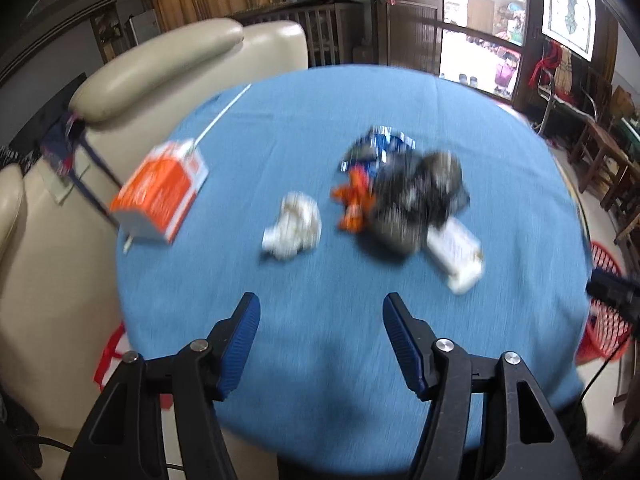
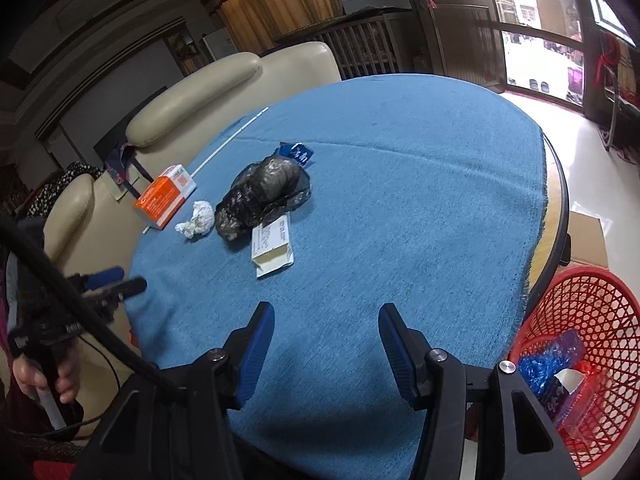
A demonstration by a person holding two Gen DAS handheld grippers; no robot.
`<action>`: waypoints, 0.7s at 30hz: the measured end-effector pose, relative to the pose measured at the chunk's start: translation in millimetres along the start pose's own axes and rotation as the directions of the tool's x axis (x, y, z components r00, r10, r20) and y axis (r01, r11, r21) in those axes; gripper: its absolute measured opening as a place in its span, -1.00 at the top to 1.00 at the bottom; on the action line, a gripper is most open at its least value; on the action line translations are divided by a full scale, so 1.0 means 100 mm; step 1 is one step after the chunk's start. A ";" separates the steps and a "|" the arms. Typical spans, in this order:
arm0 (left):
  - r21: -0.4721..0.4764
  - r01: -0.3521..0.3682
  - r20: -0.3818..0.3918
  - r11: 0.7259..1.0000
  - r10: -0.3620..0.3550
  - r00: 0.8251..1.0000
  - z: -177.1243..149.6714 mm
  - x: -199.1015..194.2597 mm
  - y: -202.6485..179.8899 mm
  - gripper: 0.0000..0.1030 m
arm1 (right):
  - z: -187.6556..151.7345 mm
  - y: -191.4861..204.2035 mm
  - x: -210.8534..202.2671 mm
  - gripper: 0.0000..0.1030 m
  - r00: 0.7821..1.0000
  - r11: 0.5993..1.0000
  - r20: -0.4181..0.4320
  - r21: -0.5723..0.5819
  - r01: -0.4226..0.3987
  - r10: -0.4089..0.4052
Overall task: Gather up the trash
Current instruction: 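Bring both tools back over the table toward the remaining trash, then grasp the white box with the right gripper while the left moves to the black bag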
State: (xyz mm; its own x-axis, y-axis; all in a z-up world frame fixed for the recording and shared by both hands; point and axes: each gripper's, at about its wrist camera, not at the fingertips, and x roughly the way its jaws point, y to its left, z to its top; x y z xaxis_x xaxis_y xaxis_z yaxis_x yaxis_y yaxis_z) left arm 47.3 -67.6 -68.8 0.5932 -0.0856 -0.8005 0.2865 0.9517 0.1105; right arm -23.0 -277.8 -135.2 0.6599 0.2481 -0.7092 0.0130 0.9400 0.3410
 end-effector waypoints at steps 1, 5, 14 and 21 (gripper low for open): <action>0.002 0.004 0.007 1.000 -0.004 1.000 0.09 0.03 -0.01 -0.29 | 0.02 -0.03 0.01 -0.13 1.000 1.000 0.001 0.011 0.004 -0.004; 0.012 0.020 0.019 1.000 -0.020 1.000 0.44 0.15 -0.07 -0.31 | 0.09 -0.20 0.07 -0.13 1.000 0.997 -0.006 0.075 -0.005 0.005; -0.009 0.100 -0.031 0.995 -0.101 0.994 0.82 0.47 -0.17 -0.34 | 0.38 -0.45 0.21 -0.13 0.997 0.977 0.002 0.200 -0.075 0.076; 0.018 0.223 -0.085 0.975 -0.221 0.972 0.79 0.64 -0.40 -0.50 | 0.55 -0.31 0.37 -0.13 0.996 0.982 -0.003 0.167 -0.087 0.089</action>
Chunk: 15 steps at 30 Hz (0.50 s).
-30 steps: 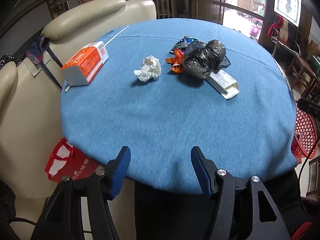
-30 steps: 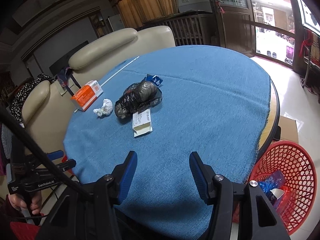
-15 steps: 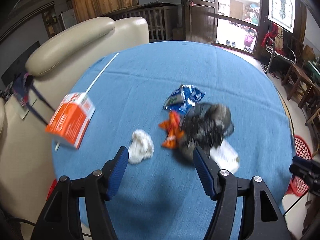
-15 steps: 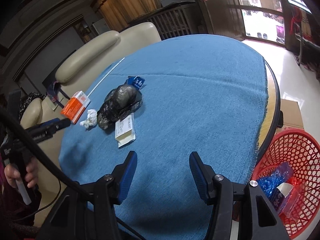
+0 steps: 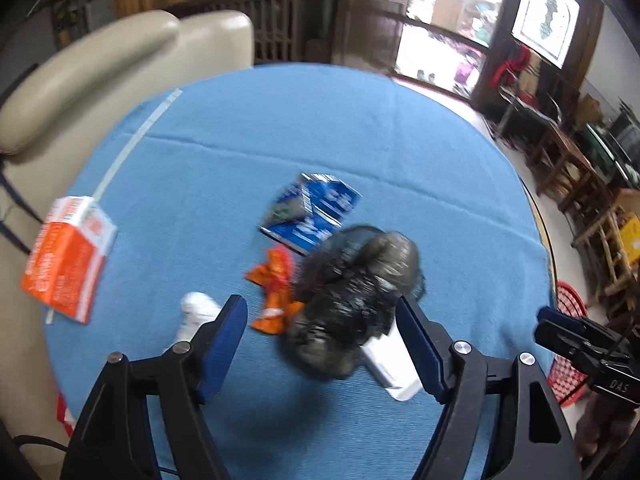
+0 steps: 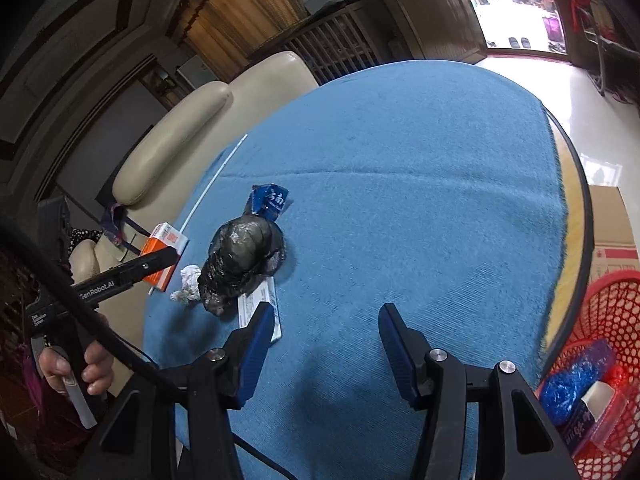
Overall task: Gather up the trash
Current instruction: 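Grasp the white box with the right gripper while the left moves to the black bag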
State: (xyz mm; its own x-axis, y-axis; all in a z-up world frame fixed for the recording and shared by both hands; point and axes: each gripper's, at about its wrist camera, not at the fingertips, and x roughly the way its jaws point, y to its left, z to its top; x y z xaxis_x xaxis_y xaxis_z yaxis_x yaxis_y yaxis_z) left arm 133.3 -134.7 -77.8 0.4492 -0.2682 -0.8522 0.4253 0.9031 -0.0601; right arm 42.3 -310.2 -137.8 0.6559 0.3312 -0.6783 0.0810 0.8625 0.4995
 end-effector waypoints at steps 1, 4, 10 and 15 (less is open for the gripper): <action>0.015 0.012 -0.014 1.000 -0.012 1.000 -0.01 0.06 -0.04 -0.50 | 0.00 0.01 0.03 -0.13 1.000 1.000 -0.005 0.000 0.004 -0.004; 0.050 0.015 -0.062 0.999 -0.011 0.998 -0.07 0.28 -0.11 -0.50 | 0.00 0.02 0.09 -0.13 1.000 1.000 -0.018 0.004 0.008 -0.008; 0.047 0.075 -0.042 0.996 -0.073 0.996 -0.15 0.34 -0.08 0.29 | 0.01 0.05 0.11 -0.13 0.999 0.999 -0.025 -0.019 0.047 -0.048; 0.044 0.071 0.006 0.996 -0.072 0.997 -0.21 0.14 0.00 0.85 | 0.04 0.25 0.29 -0.13 0.997 0.995 -0.061 -0.085 0.045 -0.051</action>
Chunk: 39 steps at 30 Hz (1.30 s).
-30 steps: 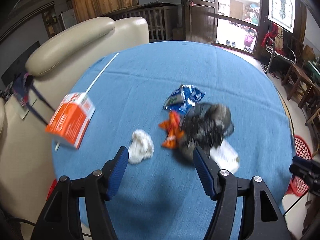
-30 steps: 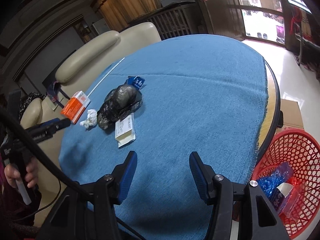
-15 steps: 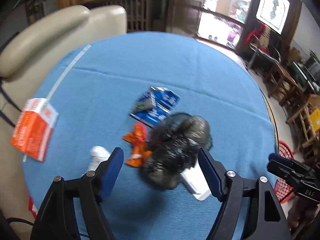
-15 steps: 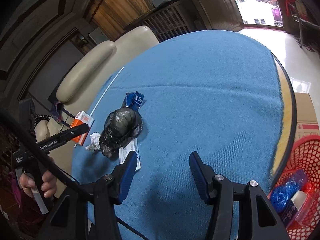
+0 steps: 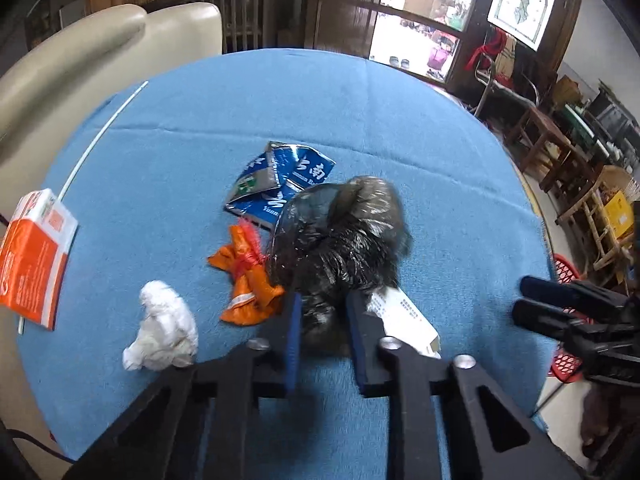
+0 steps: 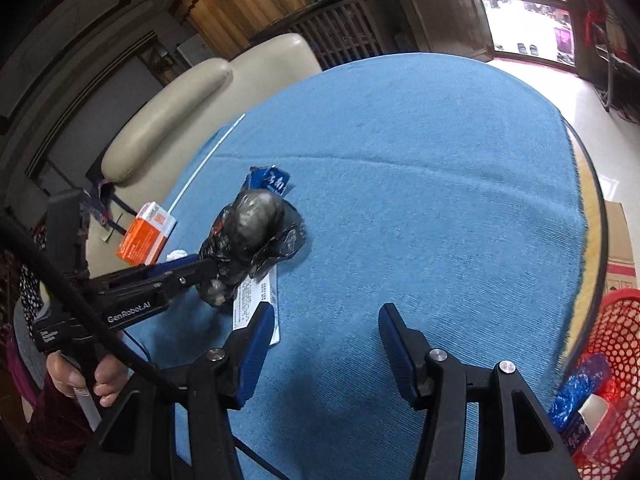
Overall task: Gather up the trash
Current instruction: 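Grasp the white box with the right gripper while the left moves to the black bag, then close the left gripper on the black plastic bag while the right lifts the white box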
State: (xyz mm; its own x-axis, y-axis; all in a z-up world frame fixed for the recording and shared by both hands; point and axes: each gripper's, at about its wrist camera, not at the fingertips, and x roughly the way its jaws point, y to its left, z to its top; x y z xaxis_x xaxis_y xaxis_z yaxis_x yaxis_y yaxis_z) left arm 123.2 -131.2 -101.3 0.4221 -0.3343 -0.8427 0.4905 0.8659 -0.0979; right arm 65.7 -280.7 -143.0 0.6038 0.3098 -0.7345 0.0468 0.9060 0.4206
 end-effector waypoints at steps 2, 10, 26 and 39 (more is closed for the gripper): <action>-0.013 0.000 0.026 1.000 0.001 1.000 -0.04 -0.12 0.04 0.88 | 0.01 0.11 0.11 -0.13 1.000 0.999 -0.021 -0.034 -0.002 0.001; -0.092 -0.043 0.111 0.995 0.053 0.992 -0.26 -0.67 0.37 0.89 | -0.01 0.66 0.56 -0.13 0.993 0.978 -0.113 -0.208 -0.013 -0.011; -0.068 -0.051 0.055 0.996 0.055 0.997 -0.14 -0.40 0.21 -0.03 | -0.09 0.73 0.73 0.08 0.989 0.951 -0.098 -0.299 0.078 -0.112; 0.148 -0.074 0.059 0.986 0.066 0.996 0.05 0.06 -0.25 -0.12 | -0.03 -0.03 0.25 0.08 0.985 0.986 -0.088 -0.087 0.144 -0.152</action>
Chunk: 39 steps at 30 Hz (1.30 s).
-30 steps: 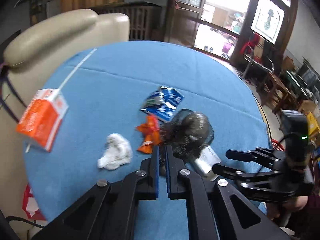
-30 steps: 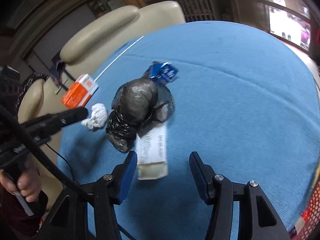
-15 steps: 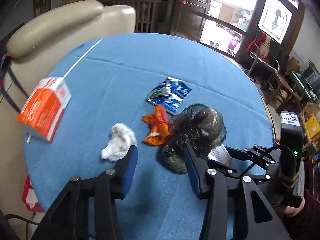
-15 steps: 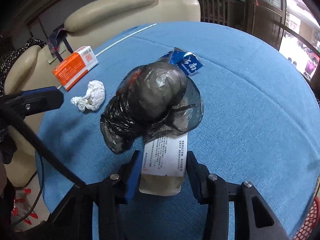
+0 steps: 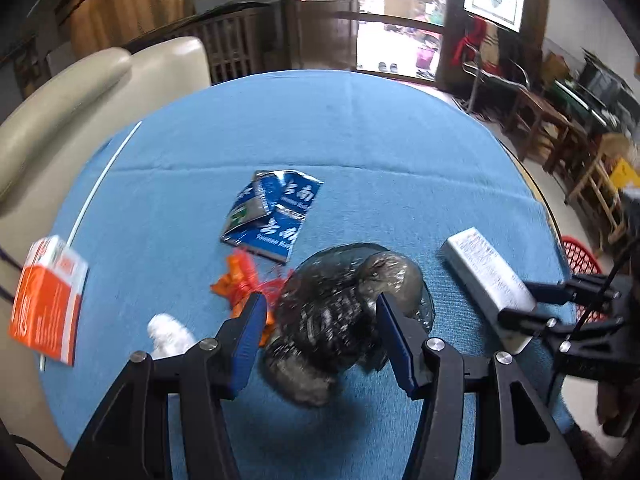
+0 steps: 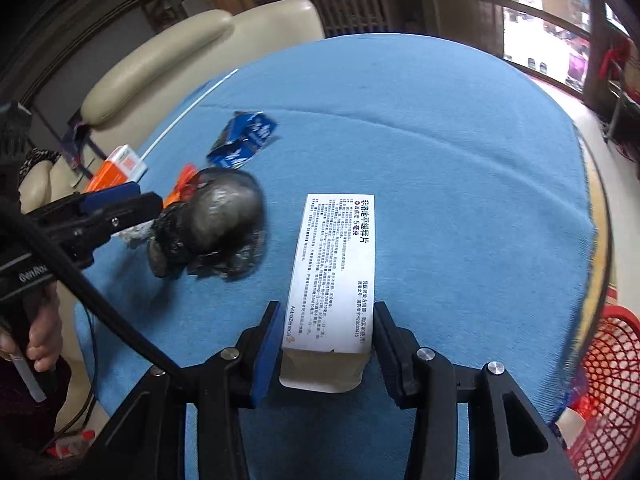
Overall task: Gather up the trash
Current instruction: 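Close the left gripper on the black plastic bag while the right lifts the white box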
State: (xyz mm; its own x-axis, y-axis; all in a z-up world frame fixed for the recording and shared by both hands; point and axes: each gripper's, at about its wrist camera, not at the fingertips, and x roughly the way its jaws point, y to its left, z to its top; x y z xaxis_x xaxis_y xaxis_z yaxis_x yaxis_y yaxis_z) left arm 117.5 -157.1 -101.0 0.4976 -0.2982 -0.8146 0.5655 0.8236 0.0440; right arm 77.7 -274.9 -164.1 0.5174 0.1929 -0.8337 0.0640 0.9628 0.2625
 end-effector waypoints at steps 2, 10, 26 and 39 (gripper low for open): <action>0.017 0.000 -0.001 1.000 0.000 1.000 0.01 0.05 -0.03 -0.12 | 0.03 -0.09 -0.01 0.08 1.000 1.000 -0.005 0.025 0.004 -0.004; 0.030 0.032 0.032 0.999 -0.033 0.999 -0.06 0.17 -0.07 -0.03 | 0.09 -0.16 0.05 0.08 0.999 0.998 -0.039 0.063 -0.004 0.006; -0.017 0.110 0.044 0.994 -0.110 0.993 -0.13 0.15 -0.05 0.67 | 0.12 -0.17 0.11 0.07 0.997 0.995 -0.075 0.099 0.006 0.002; -0.052 0.111 0.065 0.992 -0.107 0.992 -0.24 -0.04 0.04 0.87 | 0.10 -0.17 0.13 0.07 0.998 0.992 -0.069 0.122 0.014 -0.006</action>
State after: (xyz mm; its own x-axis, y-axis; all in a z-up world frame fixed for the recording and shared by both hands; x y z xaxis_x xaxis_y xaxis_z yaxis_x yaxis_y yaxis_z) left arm 102.5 -141.5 -111.6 0.4755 -0.4155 -0.7754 0.5819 0.8096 -0.0770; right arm 91.5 -290.4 -174.5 0.4566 0.2001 -0.8669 0.1748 0.9352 0.3079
